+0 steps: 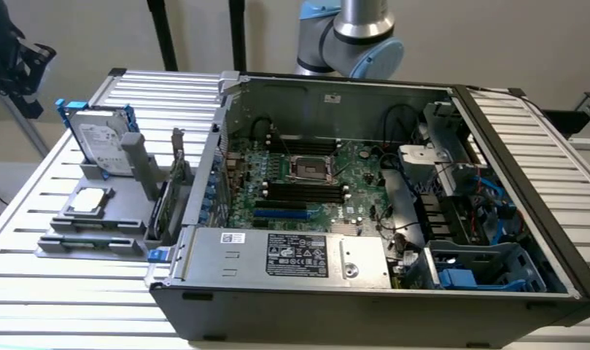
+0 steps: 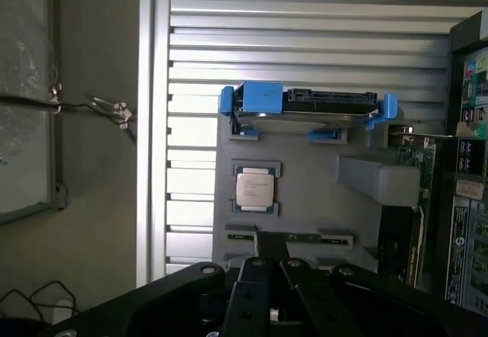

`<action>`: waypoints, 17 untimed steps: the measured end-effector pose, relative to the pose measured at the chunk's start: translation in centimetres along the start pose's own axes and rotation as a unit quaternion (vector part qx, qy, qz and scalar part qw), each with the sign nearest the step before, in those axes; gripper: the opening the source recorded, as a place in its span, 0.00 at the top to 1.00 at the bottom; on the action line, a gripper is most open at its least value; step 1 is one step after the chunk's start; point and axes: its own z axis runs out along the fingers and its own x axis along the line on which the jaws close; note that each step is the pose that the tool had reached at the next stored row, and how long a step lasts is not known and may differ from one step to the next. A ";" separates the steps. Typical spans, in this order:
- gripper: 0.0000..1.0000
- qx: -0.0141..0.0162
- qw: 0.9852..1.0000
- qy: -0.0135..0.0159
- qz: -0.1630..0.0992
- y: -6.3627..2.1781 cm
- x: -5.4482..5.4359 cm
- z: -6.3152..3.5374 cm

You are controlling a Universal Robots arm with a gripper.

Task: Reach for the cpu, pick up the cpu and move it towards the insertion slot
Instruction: 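Reach for the cpu, then pick up the cpu and move it towards the insertion slot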

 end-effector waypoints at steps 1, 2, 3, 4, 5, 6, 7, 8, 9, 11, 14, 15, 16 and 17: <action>0.89 0.000 1.000 0.000 0.000 0.00 0.0 0.00; 0.89 0.000 1.000 0.000 0.000 0.01 0.0 0.00; 0.89 0.000 1.000 0.000 0.000 0.01 0.0 0.00; 0.89 0.000 1.000 0.000 0.000 0.01 0.0 0.00; 0.89 0.000 1.000 0.000 0.000 0.00 0.0 0.00; 0.89 0.000 1.000 0.000 0.000 0.01 0.0 0.00; 0.89 0.000 1.000 0.000 0.000 0.00 0.0 0.00; 0.89 0.000 1.000 0.000 0.000 0.00 0.0 0.00; 0.89 0.000 1.000 0.000 0.000 0.00 0.0 0.00; 0.89 0.000 1.000 0.000 0.000 0.01 0.0 0.00; 0.88 0.000 1.000 0.000 0.000 0.01 0.0 0.00; 0.82 0.000 1.000 0.000 0.000 0.01 0.0 0.00; 0.82 0.000 1.000 0.000 0.000 0.01 0.0 0.00; 0.76 0.000 1.000 0.000 0.000 0.00 0.0 0.00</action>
